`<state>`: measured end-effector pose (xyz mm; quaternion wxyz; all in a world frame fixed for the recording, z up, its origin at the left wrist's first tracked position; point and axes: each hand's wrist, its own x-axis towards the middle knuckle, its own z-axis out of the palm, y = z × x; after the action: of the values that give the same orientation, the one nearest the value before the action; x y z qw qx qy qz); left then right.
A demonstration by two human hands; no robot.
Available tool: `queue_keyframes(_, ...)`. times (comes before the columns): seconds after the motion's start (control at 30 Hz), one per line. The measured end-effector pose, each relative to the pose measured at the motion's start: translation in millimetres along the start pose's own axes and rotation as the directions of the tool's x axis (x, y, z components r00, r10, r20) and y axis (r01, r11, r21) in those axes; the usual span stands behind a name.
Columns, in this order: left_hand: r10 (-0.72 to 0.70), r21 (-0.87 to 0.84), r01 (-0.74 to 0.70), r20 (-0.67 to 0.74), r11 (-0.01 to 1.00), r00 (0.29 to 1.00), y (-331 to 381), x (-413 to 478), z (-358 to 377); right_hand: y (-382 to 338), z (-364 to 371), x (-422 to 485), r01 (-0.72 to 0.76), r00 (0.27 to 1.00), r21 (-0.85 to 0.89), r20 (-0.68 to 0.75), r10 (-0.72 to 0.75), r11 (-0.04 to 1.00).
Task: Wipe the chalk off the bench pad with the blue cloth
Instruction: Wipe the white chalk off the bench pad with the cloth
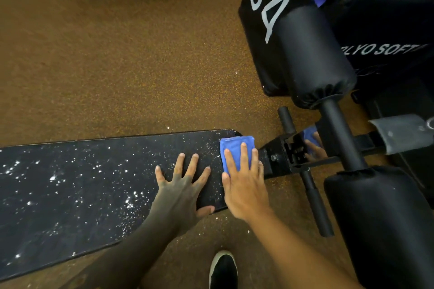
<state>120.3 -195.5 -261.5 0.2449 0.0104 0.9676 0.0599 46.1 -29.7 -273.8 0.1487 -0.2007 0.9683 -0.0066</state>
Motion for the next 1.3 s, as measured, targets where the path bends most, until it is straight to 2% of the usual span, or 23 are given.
queue_keyframes(0.17, 0.008, 0.006, -0.008, 0.006, 1.000, 1.000, -1.1, 1.6, 2.2, -2.9, -8.8, 63.9, 0.032, 0.999, 0.006, -0.016, -0.032, 0.999)
queue_keyframes(0.3, 0.001, -0.020, -0.001, 0.017, 1.000, 1.000, -1.2, 1.4, -0.9, -4.6, -2.3, 26.1, 0.040, 0.997, -0.007, -0.069, -0.040, 0.999)
queue_keyframes(0.43, -0.001, -0.022, 0.002, 0.023, 1.000, 1.000, -1.9, -0.2, -2.2, -5.8, 2.0, 13.8, 0.025, 0.999, -0.013, -0.043, -0.025, 1.000)
queue_keyframes(0.6, -0.011, -0.022, 0.012, 0.010, 1.000, 1.000, -2.4, -0.3, -2.0, -15.2, -2.8, 61.3, -0.088, 0.995, 0.033, -0.044, 0.089, 0.996)
queue_keyframes(0.63, -0.020, -0.021, 0.020, 0.004, 1.000, 1.000, -2.9, -0.9, -2.1, -18.2, -1.4, 55.6, -0.077, 0.995, 0.028, -0.057, 0.079, 0.997)
queue_keyframes(0.77, -0.034, -0.023, 0.034, -0.028, 0.999, 0.999, -2.8, -2.4, -4.2, -10.4, -1.0, 21.4, 0.173, 0.984, -0.074, -0.034, -0.176, 0.982)
queue_keyframes(0.87, -0.069, -0.027, 0.068, -0.037, 0.997, 0.997, -5.3, -3.2, -7.1, -2.1, -10.7, 38.3, 0.184, 0.981, -0.007, -0.068, -0.184, 0.983)
queue_keyframes(0.97, -0.130, -0.051, 0.128, -0.021, 0.990, 0.991, -12.7, -3.7, -7.1, -6.9, -5.4, 44.5, 0.229, 0.972, -0.087, -0.041, -0.233, 0.969)
queue_keyframes(1.03, -0.133, -0.064, 0.132, -0.008, 0.989, 0.991, -16.9, -4.1, -5.1, -6.4, -4.2, 53.3, 0.197, 0.979, -0.063, -0.035, -0.199, 0.978)
queue_keyframes(1.17, -0.126, -0.078, 0.125, -0.006, 0.989, 0.992, -18.7, -3.9, -2.2, -18.2, -11.5, 77.1, -0.056, 0.998, 0.079, -0.023, 0.058, 0.995)
queue_keyframes(1.2, -0.128, -0.075, 0.128, -0.006, 0.989, 0.992, -18.5, -4.3, -2.2, -24.2, -8.4, 73.8, -0.040, 0.998, 0.066, -0.049, 0.043, 0.997)
queue_keyframes(1.3, -0.134, -0.065, 0.133, -0.013, 0.989, 0.991, -17.7, -4.6, -3.1, -20.4, -2.9, 55.0, 0.263, 0.960, -0.070, -0.081, -0.268, 0.962)
